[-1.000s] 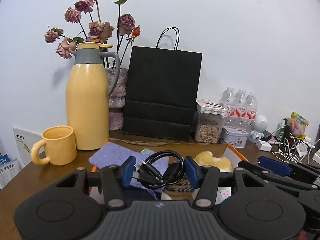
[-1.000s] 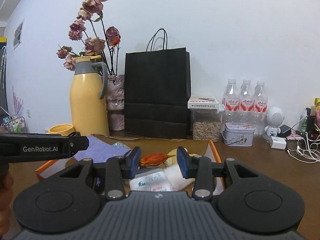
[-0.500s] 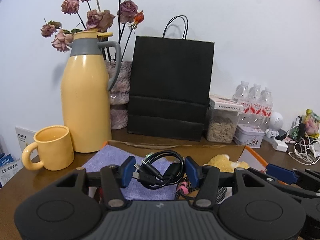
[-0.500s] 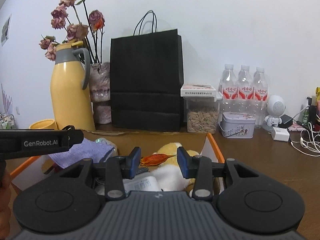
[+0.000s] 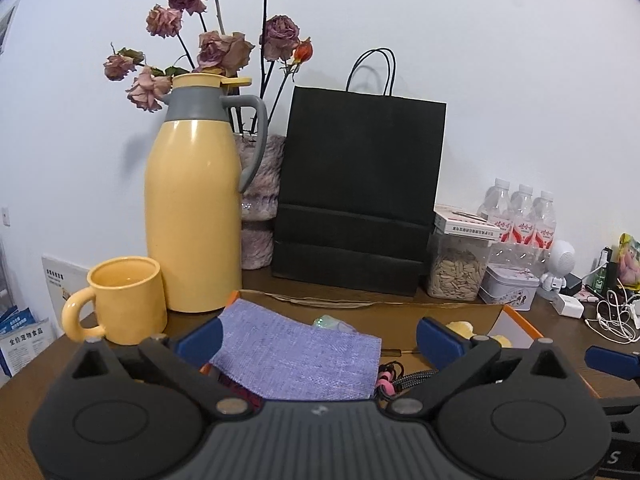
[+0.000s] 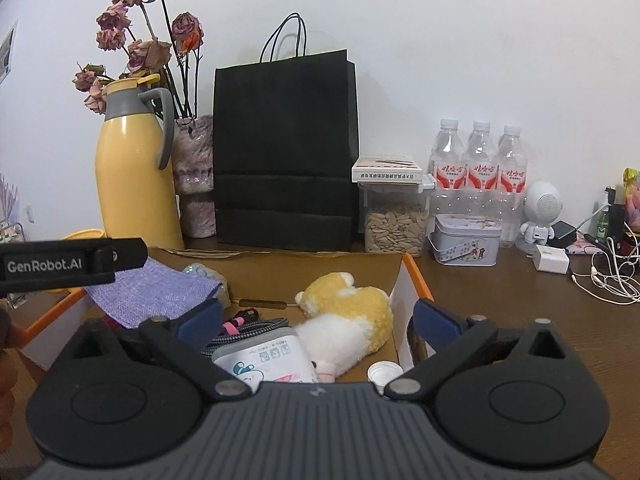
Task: Organize objects
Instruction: 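Lower the cable and orange item into the box and open both tools, then move both tools out of the box toward the remaining table items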
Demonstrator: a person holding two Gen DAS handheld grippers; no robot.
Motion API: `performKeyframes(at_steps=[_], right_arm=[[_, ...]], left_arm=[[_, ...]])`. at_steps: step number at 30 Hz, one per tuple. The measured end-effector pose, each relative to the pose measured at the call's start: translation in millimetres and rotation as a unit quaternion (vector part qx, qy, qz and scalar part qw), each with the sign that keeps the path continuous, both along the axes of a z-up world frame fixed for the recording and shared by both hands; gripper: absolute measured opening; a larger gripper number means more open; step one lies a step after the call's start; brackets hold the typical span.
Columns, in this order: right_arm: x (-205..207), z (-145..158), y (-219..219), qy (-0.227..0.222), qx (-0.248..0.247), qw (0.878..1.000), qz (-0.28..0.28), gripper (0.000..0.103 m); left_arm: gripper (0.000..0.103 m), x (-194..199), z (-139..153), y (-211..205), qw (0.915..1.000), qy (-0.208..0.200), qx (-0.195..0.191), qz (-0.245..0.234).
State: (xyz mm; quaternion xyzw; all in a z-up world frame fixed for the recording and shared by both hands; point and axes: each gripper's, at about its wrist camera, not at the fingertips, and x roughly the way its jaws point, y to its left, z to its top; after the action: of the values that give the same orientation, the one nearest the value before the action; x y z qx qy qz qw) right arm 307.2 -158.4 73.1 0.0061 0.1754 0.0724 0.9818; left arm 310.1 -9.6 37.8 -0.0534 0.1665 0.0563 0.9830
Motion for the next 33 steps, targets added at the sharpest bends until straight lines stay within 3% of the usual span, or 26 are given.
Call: performKeyframes(at_steps=[9, 21, 33], right_arm=[[-8.6, 7.3, -0.8, -0.007, -0.003, 1.000, 0.001, 0.103], [-49.6, 17.3, -11.0, -0.028, -0.006, 0.999, 0.013, 0.103], [-91.3, -11.0, -16.7, -0.003, -0.029, 0.999, 0.024, 0.103]], left_arm=[[0.103, -7.1, 1.7, -3.6, 1.0000, -0.001, -0.003, 0.000], [0.103, -59.4, 5.2, -6.2, 0.9987, -0.024, -0.020, -0.040], [0.103, -93.7, -20.8, -7.4, 0.9972, 0.010, 0.000, -0.074]])
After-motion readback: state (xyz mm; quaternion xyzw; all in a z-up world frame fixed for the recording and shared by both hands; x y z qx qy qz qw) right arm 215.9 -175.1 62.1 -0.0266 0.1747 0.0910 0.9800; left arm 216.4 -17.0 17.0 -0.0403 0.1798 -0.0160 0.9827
